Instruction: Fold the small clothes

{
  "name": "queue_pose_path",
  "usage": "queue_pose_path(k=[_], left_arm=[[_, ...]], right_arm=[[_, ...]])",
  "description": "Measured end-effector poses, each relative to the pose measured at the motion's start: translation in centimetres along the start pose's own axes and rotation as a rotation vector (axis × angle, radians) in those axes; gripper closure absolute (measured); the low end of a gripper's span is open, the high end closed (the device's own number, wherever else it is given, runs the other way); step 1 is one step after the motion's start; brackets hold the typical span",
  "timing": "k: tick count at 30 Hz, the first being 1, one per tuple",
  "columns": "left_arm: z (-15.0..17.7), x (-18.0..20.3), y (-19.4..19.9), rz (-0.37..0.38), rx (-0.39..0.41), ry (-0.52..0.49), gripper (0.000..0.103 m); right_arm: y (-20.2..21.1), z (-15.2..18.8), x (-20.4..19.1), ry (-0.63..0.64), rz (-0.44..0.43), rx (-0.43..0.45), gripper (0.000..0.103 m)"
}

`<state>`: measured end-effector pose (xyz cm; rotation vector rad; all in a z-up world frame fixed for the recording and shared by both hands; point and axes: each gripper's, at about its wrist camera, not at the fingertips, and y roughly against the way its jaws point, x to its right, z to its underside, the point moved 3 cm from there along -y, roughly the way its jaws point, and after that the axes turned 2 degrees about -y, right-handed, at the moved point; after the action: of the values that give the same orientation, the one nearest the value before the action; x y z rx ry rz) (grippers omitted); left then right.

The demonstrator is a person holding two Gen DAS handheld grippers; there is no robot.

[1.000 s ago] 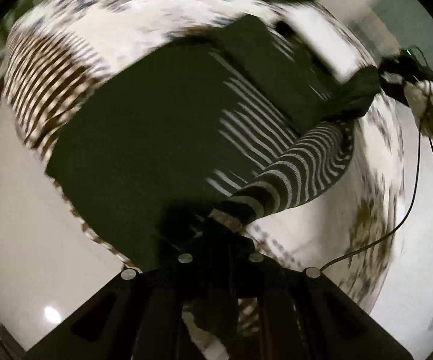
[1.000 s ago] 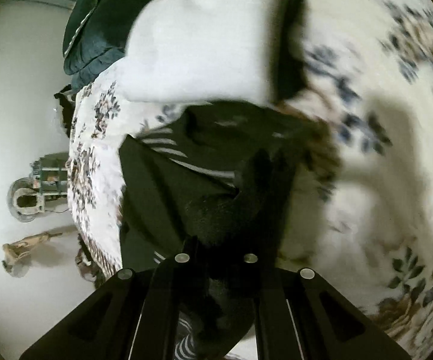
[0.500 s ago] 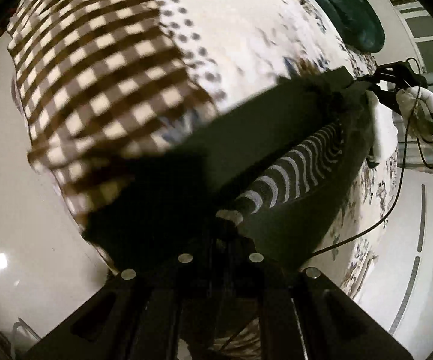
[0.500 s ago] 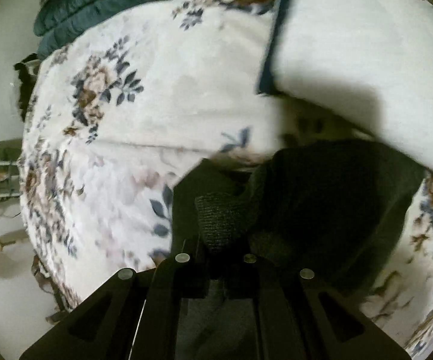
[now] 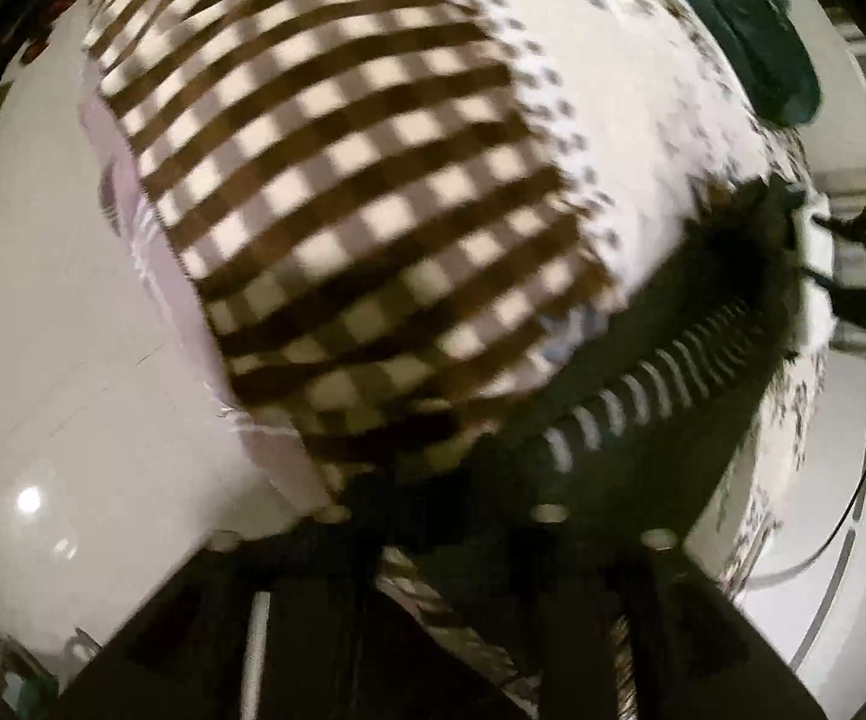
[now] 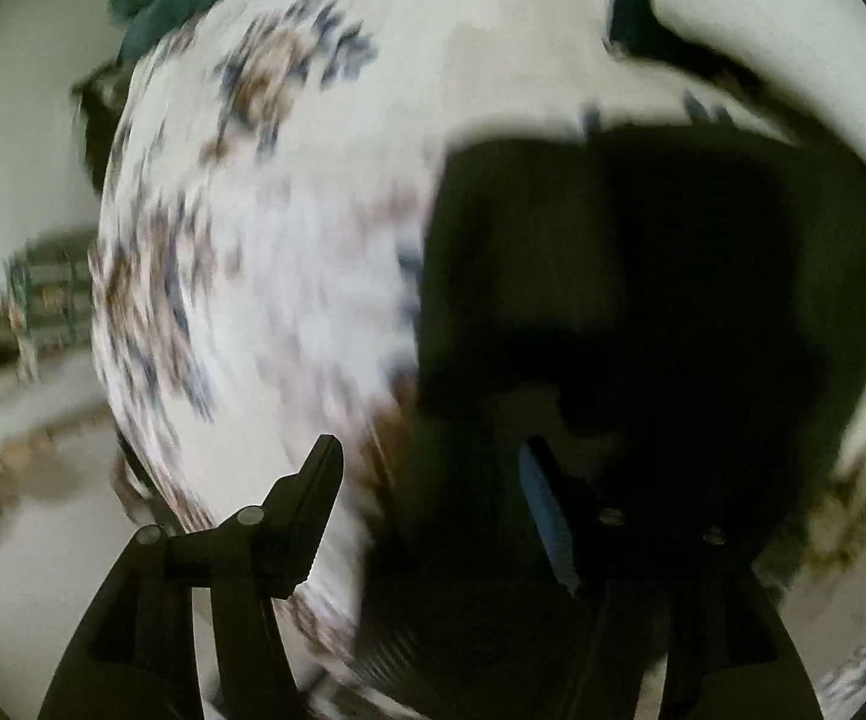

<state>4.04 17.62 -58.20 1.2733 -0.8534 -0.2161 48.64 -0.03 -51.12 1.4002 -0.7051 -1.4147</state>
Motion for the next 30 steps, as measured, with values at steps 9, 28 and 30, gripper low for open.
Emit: queue_pose_path(k=[9, 28, 30], left_arm=[[0.7, 3.4, -1.9, -0.069, -0.019, -0.156, 0.056], [1.7, -4.4, 0.9, -0.082, 0.025, 0.056, 0.087], [1.7, -2.1, 0.9, -0.049, 0.036, 0.006, 0.045]], right_arm=[[-12.0, 11.5, -0.7, -0.140, -0.234, -0.242, 0.040], [-5.3, 20.4, 12.2, -0.162, -0.100, -0.106, 0.037], [-6.3, 22.4, 12.9, -0.183, -0.083, -0.110, 0.037]])
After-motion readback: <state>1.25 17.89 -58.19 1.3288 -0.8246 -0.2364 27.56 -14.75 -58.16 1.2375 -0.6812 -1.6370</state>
